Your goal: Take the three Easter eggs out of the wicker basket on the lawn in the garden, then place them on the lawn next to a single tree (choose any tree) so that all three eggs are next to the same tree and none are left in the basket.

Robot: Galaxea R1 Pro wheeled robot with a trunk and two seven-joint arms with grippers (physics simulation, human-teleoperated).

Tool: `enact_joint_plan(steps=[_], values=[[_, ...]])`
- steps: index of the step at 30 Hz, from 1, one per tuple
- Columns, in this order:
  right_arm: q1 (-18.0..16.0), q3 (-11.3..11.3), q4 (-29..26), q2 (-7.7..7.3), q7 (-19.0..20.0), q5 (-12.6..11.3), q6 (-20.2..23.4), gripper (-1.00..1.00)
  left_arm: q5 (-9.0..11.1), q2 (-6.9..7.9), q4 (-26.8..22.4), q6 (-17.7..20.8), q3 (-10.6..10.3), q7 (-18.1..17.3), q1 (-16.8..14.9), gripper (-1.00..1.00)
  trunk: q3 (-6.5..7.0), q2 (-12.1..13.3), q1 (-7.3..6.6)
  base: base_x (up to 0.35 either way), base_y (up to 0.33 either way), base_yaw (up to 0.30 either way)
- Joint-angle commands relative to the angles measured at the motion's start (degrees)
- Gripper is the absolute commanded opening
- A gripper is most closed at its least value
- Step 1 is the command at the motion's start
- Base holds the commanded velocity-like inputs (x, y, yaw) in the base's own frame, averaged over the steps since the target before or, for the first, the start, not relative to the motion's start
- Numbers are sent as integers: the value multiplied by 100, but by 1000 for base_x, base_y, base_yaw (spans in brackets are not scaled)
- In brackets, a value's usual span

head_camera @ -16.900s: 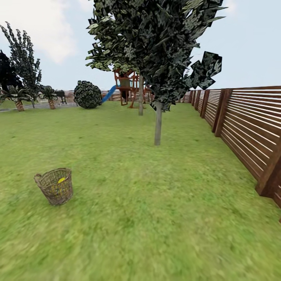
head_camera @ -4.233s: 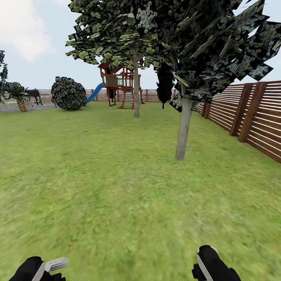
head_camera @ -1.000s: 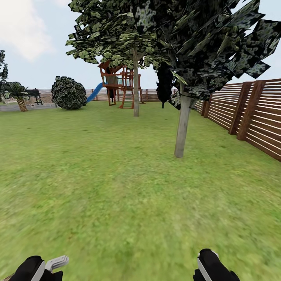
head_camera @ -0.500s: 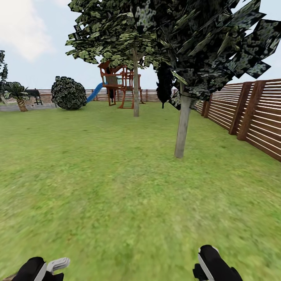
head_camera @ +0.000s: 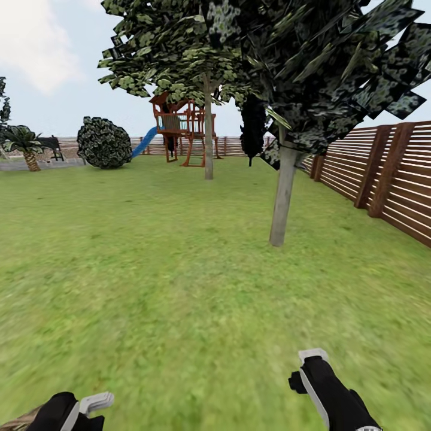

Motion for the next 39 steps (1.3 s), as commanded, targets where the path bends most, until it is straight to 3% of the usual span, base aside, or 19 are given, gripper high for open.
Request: enact_joint_plan(steps=[1, 5, 10, 11, 13, 14, 18, 32, 39], values=[[-2, 30, -18, -5, -15, 2, 33, 100, 448, -3, -13, -449, 11, -57, -5, -100, -6, -3, 3, 338, 0, 0], [-2, 34, -10, -3, -15, 2, 33, 100, 448, 72, -84, -449, 21, -57, -5, -100, -6, -3, 3, 339, 0, 0], [-2, 30, -19, -14, -15, -4, 41, 100, 448, 51, -88, -392, 15, -46, -28, -100, -6, -3, 3, 339, 0, 0], [-2, 33, -18, -12, -15, 0, 42, 100, 448, 38, -81, -349, 13, -33, -110, -100, -6, -3, 3, 344, 0, 0], [-2, 27, -15, -12, -15, 2, 40, 100, 445, 39, -42, 77, 12, -23, -826, -100, -6, -3, 3, 346, 0, 0], [-2, 31, -16, -11, -15, 2, 36, 100, 437, 41, 29, 185, 12, -32, -1005, -100, -6, -3, 3, 347, 0, 0], [-2, 26, -18, -14, -15, 2, 38, 100, 425, -131, 577, 194, -12, -26, -1359, -100, -6, -3, 3, 348, 0, 0], [-2, 25, -18, -20, -15, 2, 33, 100, 384, -80, 812, 114, -23, -4, -1473, -100, -6, -3, 3, 348, 0, 0], [-2, 25, -10, -20, -15, -51, 33, 100, 387, -66, 812, 112, -14, -13, -1473, -100, 2, -3, 3, 348, 0, -264]])
